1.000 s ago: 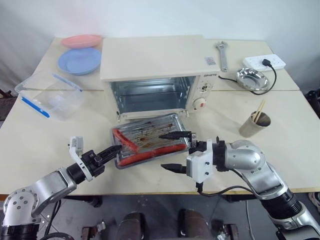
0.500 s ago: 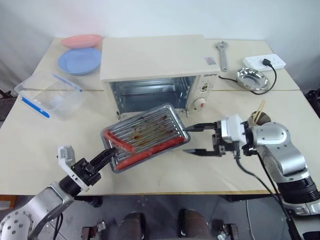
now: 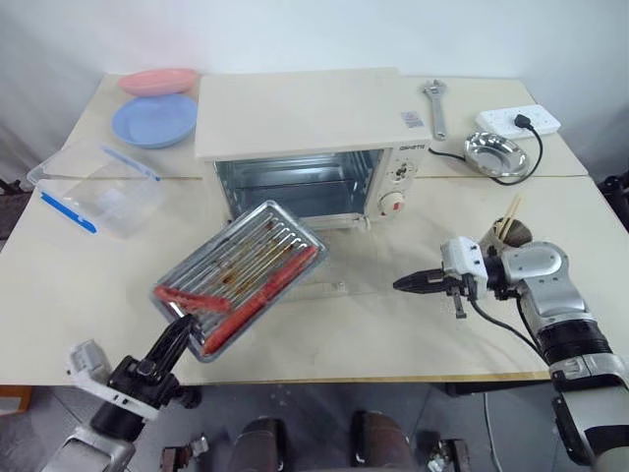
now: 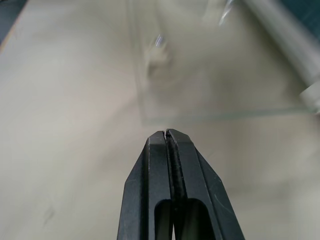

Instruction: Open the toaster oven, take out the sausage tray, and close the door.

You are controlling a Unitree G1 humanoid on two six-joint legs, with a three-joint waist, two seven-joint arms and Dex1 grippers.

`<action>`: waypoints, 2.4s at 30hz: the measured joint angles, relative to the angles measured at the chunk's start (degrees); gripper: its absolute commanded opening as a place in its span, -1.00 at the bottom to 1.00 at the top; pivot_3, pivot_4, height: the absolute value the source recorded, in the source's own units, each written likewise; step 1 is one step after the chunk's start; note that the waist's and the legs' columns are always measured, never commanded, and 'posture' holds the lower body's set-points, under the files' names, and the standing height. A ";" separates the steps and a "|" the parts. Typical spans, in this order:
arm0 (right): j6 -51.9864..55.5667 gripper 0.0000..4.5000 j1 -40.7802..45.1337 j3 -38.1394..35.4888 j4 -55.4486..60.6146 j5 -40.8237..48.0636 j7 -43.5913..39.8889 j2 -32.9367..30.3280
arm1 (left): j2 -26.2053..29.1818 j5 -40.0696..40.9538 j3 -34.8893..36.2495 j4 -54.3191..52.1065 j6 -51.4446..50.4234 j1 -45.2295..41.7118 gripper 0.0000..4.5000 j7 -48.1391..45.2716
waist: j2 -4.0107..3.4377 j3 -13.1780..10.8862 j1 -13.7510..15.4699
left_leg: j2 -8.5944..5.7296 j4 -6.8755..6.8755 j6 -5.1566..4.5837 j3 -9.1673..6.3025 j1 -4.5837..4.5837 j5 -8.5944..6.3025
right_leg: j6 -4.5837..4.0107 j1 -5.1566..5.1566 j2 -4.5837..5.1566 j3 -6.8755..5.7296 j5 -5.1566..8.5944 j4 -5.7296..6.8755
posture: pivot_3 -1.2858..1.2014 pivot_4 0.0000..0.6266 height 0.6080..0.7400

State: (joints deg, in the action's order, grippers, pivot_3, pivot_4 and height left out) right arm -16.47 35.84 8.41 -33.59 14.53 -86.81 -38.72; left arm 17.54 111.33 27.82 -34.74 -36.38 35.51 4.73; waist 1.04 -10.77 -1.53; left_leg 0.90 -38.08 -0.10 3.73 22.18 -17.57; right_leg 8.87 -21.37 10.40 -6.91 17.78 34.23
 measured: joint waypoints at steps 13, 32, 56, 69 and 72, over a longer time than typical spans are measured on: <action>-12.42 -0.97 5.48 0.35 -14.80 -6.86 2.62 5.91 | -7.46 -0.02 4.08 -5.41 5.72 17.82 -1.00 -8.82 | -0.03 -0.02 -0.08 | 0.12 -0.11 -0.08 0.05 0.04 -0.12 | -0.35 0.13 -0.11 -0.02 -0.12 -0.42 | 0.03 -0.52 1.00; 1.14 -0.97 6.36 -2.54 -8.19 0.95 0.32 11.71 | -18.75 0.89 9.63 7.43 10.22 18.76 -1.00 -15.19 | -0.30 -0.18 -0.01 | 1.08 -0.47 0.29 0.34 0.15 -0.39 | -0.98 -0.19 -0.97 0.04 -0.19 -0.36 | 0.03 -0.52 1.00; 20.65 -0.97 19.84 -6.26 1.18 5.20 1.78 10.99 | 1.25 -3.03 11.61 24.43 -6.35 10.05 -1.00 -25.31 | -0.36 -0.22 -0.06 | 1.48 -0.91 0.11 1.43 0.28 -1.15 | -0.92 -0.92 -0.98 0.10 -0.22 0.37 | 0.03 -0.52 1.00; 16.30 0.41 8.37 0.00 8.06 18.54 -1.88 -2.18 | 18.84 -2.46 4.19 24.35 -18.55 -3.57 -1.00 -20.35 | -0.47 -0.28 -0.31 | 1.78 -0.97 0.22 2.11 0.08 -1.20 | -0.89 -1.19 -1.03 0.19 -0.27 0.77 | 0.03 -0.52 1.00; 14.08 0.85 7.78 0.26 6.16 20.74 -2.07 -4.77 | 21.00 -0.62 1.23 24.78 -20.03 -11.63 -1.00 -17.18 | -0.47 -0.29 -0.44 | 1.85 -0.97 0.27 2.15 -0.05 -1.18 | -0.89 -1.18 -1.08 0.22 -0.28 0.80 | 0.03 -0.52 1.00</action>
State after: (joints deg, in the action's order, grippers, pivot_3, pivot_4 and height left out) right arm -2.39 43.62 8.67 -27.43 35.26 -88.88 -43.48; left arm 38.55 110.71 29.04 -9.96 -56.41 23.88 -12.45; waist 0.57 -11.06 -1.97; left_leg 2.75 -39.05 0.16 5.89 22.14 -18.74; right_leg 7.98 -22.55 9.32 -6.69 17.50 35.04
